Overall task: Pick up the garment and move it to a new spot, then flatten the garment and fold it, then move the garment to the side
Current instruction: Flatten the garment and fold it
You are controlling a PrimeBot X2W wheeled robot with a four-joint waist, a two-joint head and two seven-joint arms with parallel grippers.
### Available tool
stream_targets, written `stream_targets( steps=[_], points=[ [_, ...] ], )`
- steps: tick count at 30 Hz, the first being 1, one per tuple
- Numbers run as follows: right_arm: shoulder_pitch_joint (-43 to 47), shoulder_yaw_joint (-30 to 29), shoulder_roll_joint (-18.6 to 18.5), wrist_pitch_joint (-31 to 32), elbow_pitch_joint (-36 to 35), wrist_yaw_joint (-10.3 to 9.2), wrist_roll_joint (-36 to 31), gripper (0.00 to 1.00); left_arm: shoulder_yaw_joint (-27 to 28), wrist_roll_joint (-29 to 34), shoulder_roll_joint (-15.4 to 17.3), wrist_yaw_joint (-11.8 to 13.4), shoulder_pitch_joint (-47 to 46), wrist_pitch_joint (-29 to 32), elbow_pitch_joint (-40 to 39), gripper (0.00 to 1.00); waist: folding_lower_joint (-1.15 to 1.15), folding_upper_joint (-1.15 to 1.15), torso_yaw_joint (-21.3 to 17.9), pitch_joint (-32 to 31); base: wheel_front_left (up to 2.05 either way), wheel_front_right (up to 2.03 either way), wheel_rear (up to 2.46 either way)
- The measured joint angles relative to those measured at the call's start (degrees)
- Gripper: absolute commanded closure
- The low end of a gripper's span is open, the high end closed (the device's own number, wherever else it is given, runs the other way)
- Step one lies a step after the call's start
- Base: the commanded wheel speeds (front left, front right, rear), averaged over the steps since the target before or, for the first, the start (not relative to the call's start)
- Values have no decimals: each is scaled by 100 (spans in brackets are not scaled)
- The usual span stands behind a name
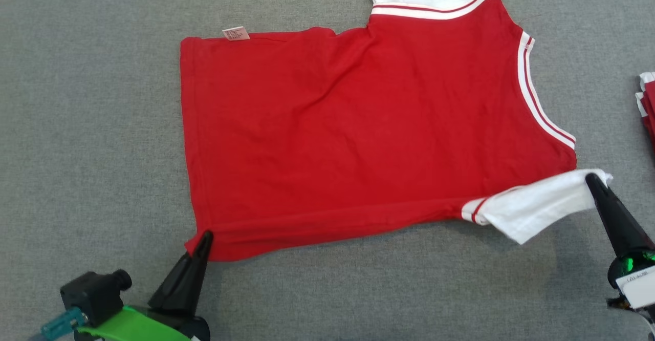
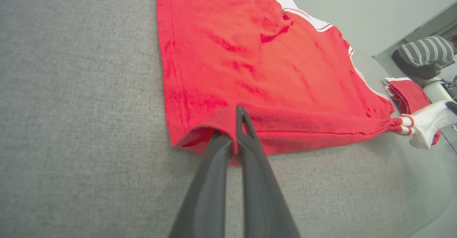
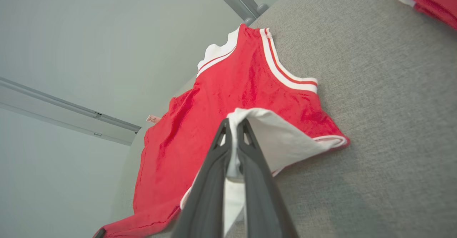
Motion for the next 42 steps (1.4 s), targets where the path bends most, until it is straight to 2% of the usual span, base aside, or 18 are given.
stream_targets(
  steps=[5,10,20,21,22,23,24,25,32,35,42],
  points=[
    [-882,-35,46,472,260,0,-286,100,175,-141,315,274,-418,702,-311,100,0,0,-74,143,0,0,0],
    [-1548,-46,204,815,628,0,-604,100,148,-192,328,378,-909,1076,-275,100,0,0,-73,219,0,0,0],
    [-2492,-345,646,1407,1283,0,-1449,100,-92,-40,33,326,-2180,1374,1050,100,0,0,71,342,0,0,0],
    [-2568,-379,692,1427,1324,-1,-1537,94,-141,-4,14,310,-2277,1393,1203,100,0,0,74,358,0,0,0],
    [-2642,-361,706,1450,1343,0,-1657,58,-185,49,2,301,-2362,1400,1338,92,0,0,72,373,0,0,0],
    [-2712,-331,709,1450,1356,0,-1782,0,-227,80,-8,302,-2427,1441,1488,70,0,0,62,385,0,0,0],
    [-2792,-327,717,1457,1393,0,-1893,0,-258,80,-43,302,-2454,1473,1579,52,0,0,47,395,0,0,0],
    [-2863,-335,738,1457,1432,0,-1983,0,-269,60,-107,300,-2462,1463,1624,0,0,0,32,404,0,0,0],
    [-3026,-111,681,1432,1335,0,-2475,0,-339,133,-204,338,-2575,1362,1792,0,0,0,-17,426,0,0,0],
    [-2946,137,337,1390,1046,0,-2732,0,-244,154,-133,480,-2485,1325,1640,0,0,0,-32,377,0,0,0],
    [-2062,376,-513,1583,504,0,-3489,0,-113,21,146,770,-1521,1378,570,0,0,0,-118,262,0,0,0]
  ],
)
